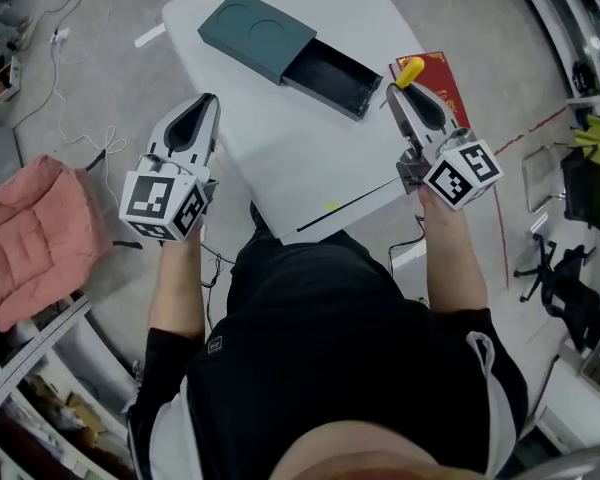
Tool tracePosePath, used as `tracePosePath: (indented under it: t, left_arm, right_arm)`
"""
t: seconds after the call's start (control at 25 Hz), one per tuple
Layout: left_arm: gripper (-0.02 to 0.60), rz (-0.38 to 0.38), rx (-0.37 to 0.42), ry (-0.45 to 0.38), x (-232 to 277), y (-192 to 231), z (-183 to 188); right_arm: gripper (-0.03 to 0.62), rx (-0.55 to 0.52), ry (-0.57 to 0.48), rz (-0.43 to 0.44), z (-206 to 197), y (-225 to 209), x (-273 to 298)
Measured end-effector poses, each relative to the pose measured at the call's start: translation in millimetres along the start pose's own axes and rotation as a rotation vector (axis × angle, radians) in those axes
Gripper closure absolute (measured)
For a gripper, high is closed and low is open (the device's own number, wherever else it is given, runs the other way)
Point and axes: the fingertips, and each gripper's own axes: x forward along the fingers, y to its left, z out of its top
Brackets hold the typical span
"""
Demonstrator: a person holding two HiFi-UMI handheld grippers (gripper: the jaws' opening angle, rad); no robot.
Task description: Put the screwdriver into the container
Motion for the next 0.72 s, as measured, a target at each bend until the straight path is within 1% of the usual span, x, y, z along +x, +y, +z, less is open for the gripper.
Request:
tracePosePath:
  t: [0.28,0.4,0.52,0.72]
  left_arm:
    - [0.549,0.116,-0.027,0.024,5,-22,-13]
    - [0.549,0.154,-0.030,0.025,7,-24,-16]
    - [0.549,0.181,-0.015,0.032,6,-13,-20]
    - [0.549,0.193,-0.031,0.041,10,0,-29]
  right_arm:
    - [0.508,-0.039,0.097,0.141,-14,-29,28]
    - [0.508,-0.078,0.151,0.183,-23,-38,45]
    - [0.508,-0.113,0.195,0.200,-33,-38,66]
    - [0.508,-0.183,0.266,0.204,-49,-43,95]
